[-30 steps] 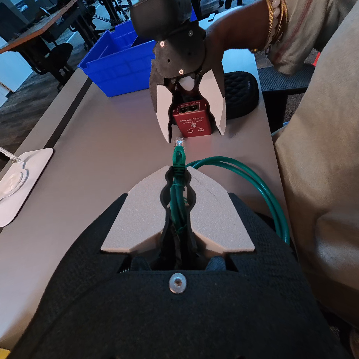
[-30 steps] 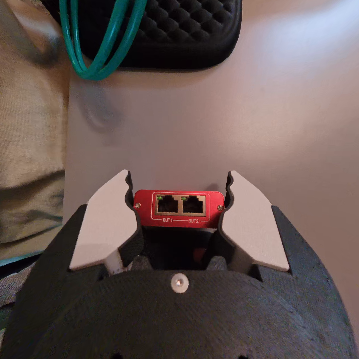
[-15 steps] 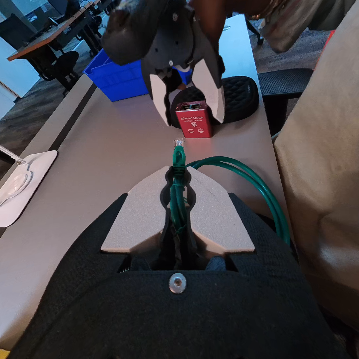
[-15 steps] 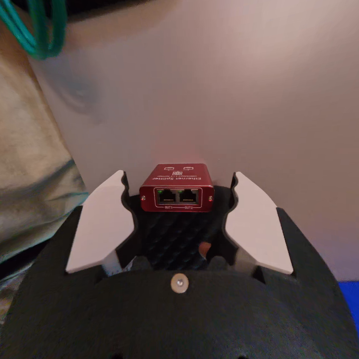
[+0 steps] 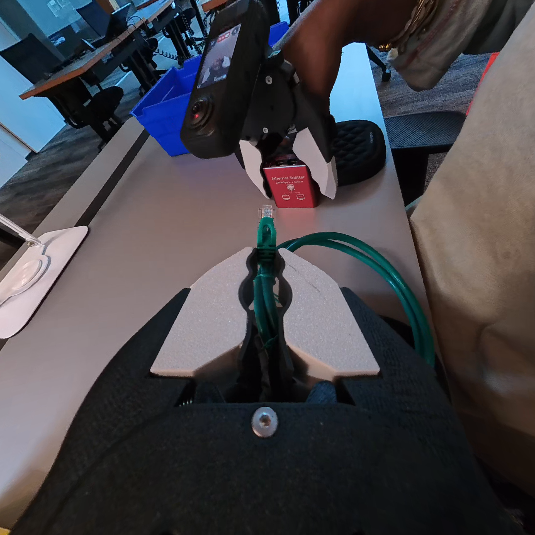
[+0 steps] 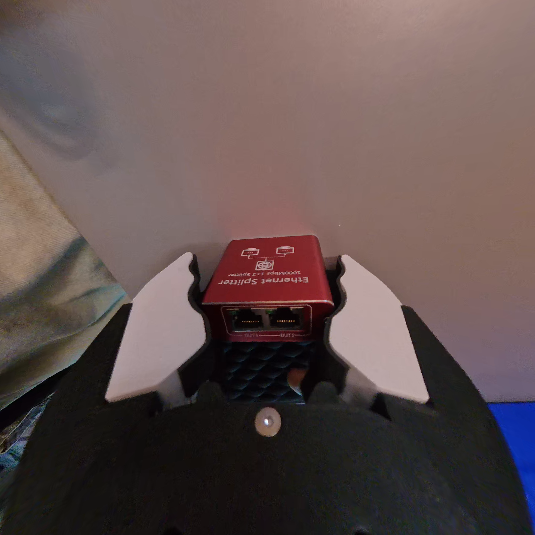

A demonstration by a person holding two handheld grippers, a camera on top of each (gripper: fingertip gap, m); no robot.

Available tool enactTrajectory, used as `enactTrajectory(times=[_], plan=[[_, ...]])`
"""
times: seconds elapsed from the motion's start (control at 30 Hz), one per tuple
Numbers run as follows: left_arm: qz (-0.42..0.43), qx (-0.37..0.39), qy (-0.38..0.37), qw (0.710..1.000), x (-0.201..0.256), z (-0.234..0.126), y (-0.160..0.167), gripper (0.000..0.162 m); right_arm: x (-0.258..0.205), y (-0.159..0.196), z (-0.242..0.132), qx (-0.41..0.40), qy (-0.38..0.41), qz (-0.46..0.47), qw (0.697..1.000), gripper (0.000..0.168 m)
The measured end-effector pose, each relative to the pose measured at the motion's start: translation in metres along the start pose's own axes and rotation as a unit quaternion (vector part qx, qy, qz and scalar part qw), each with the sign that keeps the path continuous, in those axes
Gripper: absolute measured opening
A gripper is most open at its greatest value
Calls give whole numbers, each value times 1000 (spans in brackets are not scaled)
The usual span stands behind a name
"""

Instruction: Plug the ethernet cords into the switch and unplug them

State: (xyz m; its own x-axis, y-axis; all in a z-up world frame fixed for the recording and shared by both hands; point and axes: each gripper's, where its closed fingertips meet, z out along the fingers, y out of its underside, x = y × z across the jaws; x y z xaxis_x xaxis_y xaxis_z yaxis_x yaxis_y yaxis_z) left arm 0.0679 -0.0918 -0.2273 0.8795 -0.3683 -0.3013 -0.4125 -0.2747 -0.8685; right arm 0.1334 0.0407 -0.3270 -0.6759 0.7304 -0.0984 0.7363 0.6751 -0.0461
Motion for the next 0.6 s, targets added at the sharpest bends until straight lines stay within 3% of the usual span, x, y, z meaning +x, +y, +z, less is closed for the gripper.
enactTrajectory(times=[0.23, 0.6], plan=[[-2, 0, 2, 1000, 0, 1, 1, 11, 1, 2, 0, -16, 0, -1, 1000, 91], [-3, 2, 8, 1000, 3, 6, 1, 11, 0, -4, -1, 55, 0, -42, 998, 88]])
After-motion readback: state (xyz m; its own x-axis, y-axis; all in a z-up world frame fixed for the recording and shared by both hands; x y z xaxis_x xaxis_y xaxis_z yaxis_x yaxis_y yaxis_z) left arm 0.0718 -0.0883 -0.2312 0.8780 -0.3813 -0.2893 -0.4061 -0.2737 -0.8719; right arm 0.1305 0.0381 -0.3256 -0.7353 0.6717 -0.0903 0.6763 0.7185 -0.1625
